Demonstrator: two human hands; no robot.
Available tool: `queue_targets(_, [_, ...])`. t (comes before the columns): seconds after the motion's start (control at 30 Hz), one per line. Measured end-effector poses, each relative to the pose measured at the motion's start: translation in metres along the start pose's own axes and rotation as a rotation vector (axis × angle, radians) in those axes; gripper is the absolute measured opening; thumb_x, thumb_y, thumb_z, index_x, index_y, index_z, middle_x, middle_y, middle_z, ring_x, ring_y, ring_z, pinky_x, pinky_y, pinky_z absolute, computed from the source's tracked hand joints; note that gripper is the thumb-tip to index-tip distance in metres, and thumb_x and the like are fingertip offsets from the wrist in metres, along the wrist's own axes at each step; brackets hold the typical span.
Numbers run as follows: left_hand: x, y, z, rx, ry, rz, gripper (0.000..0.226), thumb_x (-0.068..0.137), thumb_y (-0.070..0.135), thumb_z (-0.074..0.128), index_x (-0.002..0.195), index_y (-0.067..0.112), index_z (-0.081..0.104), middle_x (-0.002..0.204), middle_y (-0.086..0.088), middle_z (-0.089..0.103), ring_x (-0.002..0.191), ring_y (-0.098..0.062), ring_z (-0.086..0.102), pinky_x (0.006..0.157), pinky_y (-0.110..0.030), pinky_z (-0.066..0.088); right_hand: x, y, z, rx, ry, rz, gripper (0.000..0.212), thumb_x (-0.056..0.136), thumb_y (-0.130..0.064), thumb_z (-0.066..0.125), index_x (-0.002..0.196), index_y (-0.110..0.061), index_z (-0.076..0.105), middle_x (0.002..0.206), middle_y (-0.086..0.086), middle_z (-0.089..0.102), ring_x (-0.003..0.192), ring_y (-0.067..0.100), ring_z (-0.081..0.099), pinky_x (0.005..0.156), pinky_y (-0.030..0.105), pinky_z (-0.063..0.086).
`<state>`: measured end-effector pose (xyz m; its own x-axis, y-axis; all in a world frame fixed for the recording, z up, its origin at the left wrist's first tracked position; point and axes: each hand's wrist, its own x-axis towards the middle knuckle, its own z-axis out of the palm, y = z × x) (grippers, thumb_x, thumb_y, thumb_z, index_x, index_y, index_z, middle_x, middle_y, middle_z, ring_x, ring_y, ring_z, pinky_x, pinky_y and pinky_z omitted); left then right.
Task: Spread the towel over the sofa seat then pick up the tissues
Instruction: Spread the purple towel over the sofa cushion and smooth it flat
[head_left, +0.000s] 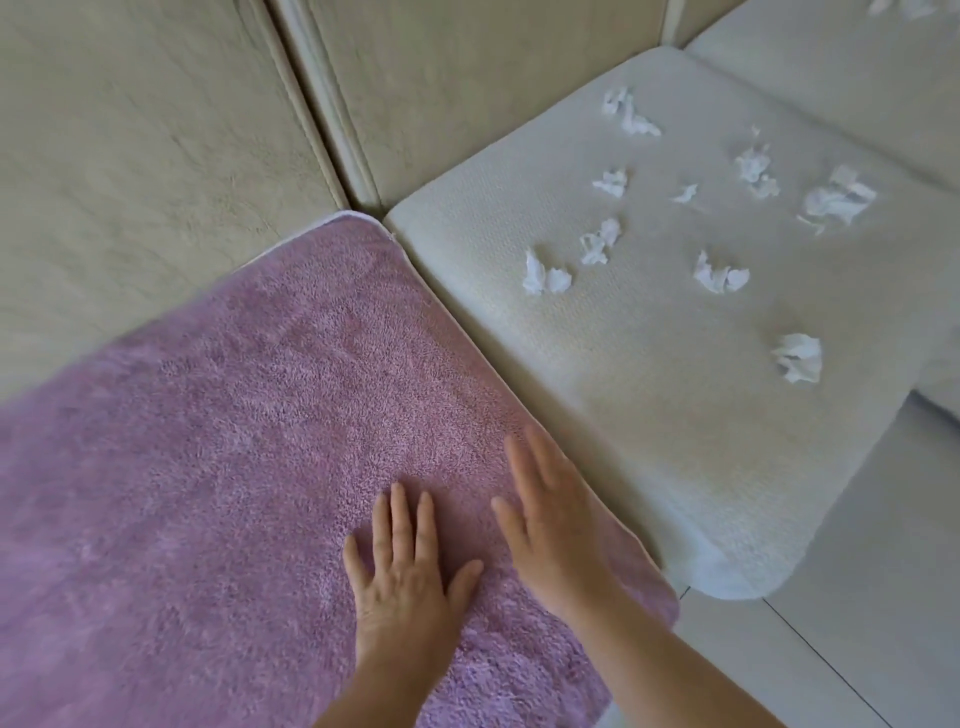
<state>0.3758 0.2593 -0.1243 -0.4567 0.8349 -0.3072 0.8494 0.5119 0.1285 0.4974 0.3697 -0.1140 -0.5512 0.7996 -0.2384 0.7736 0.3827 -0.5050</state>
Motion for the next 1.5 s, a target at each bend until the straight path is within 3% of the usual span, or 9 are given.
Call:
queue_targets(0.13, [0.011, 0.007, 0.002, -0.02, -0.065, -0.048, 0.084, 0.086, 0.072, 0.012, 0.142, 0.013, 0.031, 0.148, -0.017, 0.037, 0.137, -0.031, 0.025, 0.1, -0.059, 0.018, 0.036, 0.009, 0.009, 0.045, -0.145, 0.441, 0.07, 0.095, -0.056, 0.013, 0.151, -0.016, 0.002, 0.16, 0.007, 0.003, 0.147, 0.024, 0.006, 0.118, 0.045, 0.011])
queue_targets(0.3, [0.032, 0.015, -0.005, -0.013, -0.108, -0.039, 0.091, 0.072, 0.08, 0.029, 0.14, 0.021, 0.037, 0.147, -0.015, 0.04, 0.134, -0.034, 0.03, 0.094, -0.064, 0.029, 0.077, -0.033, 0.013, -0.043, -0.064, -0.191, 0.064, 0.09, -0.049, 0.024, 0.147, -0.019, 0.03, 0.156, 0.007, 0.025, 0.144, 0.025, 0.023, 0.114, 0.052, 0.024])
queue_targets(0.43, [0.046, 0.023, -0.019, -0.023, -0.203, -0.109, 0.095, 0.059, 0.082, 0.039, 0.138, 0.029, 0.041, 0.147, -0.014, 0.039, 0.134, -0.038, 0.033, 0.085, -0.069, 0.041, 0.112, -0.021, 0.0, -0.037, -0.281, 0.154, 0.064, 0.096, -0.045, 0.028, 0.151, -0.023, 0.005, 0.16, 0.003, 0.0, 0.147, 0.024, 0.0, 0.117, 0.049, 0.011])
queue_targets(0.7, [0.079, 0.033, -0.055, -0.118, -0.239, -0.467, 0.132, 0.057, 0.086, 0.05, 0.134, 0.026, -0.039, 0.148, -0.002, -0.038, 0.141, -0.027, -0.025, 0.114, -0.055, 0.001, 0.143, 0.009, -0.03, -0.141, -0.426, 0.044, 0.065, 0.098, -0.043, 0.029, 0.15, -0.013, 0.005, 0.159, 0.01, 0.008, 0.145, 0.028, 0.014, 0.115, 0.046, 0.024])
queue_targets(0.87, [0.111, 0.036, -0.06, -0.22, -0.427, -0.575, 0.142, 0.057, 0.07, 0.071, 0.133, 0.024, -0.04, 0.145, -0.007, -0.044, 0.135, -0.034, -0.036, 0.11, -0.066, 0.003, 0.167, -0.032, -0.029, -0.238, -0.303, -0.584, 0.061, 0.092, -0.043, 0.018, 0.15, -0.024, 0.016, 0.16, 0.003, 0.004, 0.147, 0.027, 0.006, 0.116, 0.044, 0.013])
queue_targets(1.03, [0.121, 0.033, -0.062, -0.202, -0.508, -0.598, 0.141, 0.058, 0.066, 0.074, 0.138, 0.025, -0.035, 0.147, -0.005, -0.041, 0.137, -0.034, -0.031, 0.109, -0.067, 0.006, 0.212, -0.052, -0.026, -0.209, -0.512, -0.081, 0.071, 0.097, -0.042, 0.034, 0.15, -0.025, -0.011, 0.159, 0.004, -0.017, 0.146, 0.031, -0.005, 0.118, 0.047, 0.013])
queue_targets(1.2, [0.122, 0.03, -0.064, -0.198, -0.509, -0.618, 0.14, 0.059, 0.065, 0.074, 0.14, 0.024, -0.033, 0.148, -0.006, -0.04, 0.138, -0.035, -0.031, 0.109, -0.067, 0.009, 0.177, -0.048, -0.014, -0.275, -0.298, -0.649, 0.06, 0.09, -0.029, 0.044, 0.147, -0.023, 0.028, 0.159, 0.002, 0.013, 0.146, 0.03, 0.014, 0.115, 0.051, 0.023])
queue_targets(1.37, [0.122, 0.028, -0.06, -0.186, -0.516, -0.613, 0.142, 0.057, 0.068, 0.073, 0.14, 0.023, -0.034, 0.148, -0.006, -0.04, 0.138, -0.036, -0.029, 0.108, -0.068, 0.011, 0.168, -0.039, -0.017, -0.233, -0.39, -0.298, 0.066, 0.096, -0.031, 0.036, 0.151, -0.021, 0.002, 0.16, 0.001, -0.008, 0.147, 0.021, -0.005, 0.119, 0.039, 0.01])
queue_targets(1.5, [0.118, 0.026, -0.057, -0.173, -0.461, -0.599, 0.142, 0.055, 0.072, 0.071, 0.141, 0.025, -0.032, 0.151, -0.007, -0.035, 0.14, -0.037, -0.025, 0.108, -0.068, 0.015, 0.133, -0.027, -0.029, -0.256, -0.306, -0.332, 0.065, 0.082, -0.034, 0.036, 0.143, -0.011, 0.038, 0.152, 0.012, 0.032, 0.138, 0.028, 0.036, 0.104, 0.043, 0.042])
